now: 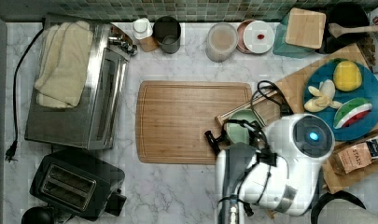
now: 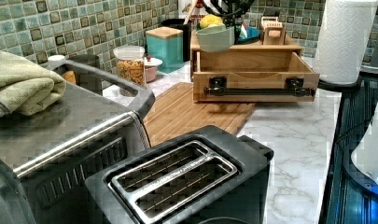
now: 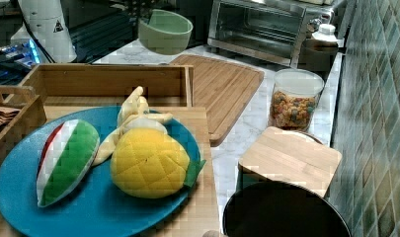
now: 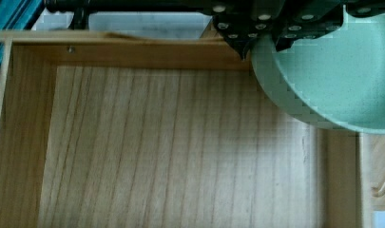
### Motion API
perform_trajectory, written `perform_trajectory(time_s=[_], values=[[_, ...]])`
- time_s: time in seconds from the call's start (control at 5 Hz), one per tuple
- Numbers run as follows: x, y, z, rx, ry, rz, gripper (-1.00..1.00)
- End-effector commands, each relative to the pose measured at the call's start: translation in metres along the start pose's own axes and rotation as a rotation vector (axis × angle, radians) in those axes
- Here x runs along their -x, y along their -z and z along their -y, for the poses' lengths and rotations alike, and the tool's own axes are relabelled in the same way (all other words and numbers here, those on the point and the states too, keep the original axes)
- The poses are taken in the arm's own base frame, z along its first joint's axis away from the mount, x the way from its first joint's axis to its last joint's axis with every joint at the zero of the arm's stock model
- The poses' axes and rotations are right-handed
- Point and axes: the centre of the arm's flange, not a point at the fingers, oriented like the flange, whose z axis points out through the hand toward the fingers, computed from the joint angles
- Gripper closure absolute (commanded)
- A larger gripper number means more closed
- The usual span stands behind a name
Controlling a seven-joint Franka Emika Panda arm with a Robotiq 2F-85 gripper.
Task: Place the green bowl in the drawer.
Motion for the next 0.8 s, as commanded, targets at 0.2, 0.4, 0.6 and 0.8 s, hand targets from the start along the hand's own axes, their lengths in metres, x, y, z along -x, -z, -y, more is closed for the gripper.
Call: perform_trajectory(time_s=[0.2,0.4,0.6,0.8], values=[[-0.040,0.008,-0.052,-0.170,0.093,-0.093,1.00],[-0.042,-0.013,-0.058,-0.180,0.086,-0.104,1.00],[-0.040,-0.038,-0.067,-0.164,0.048,-0.132,1.00],[-0.039,-0.063,-0.080,-0.141,-0.003,-0.117,1.00]])
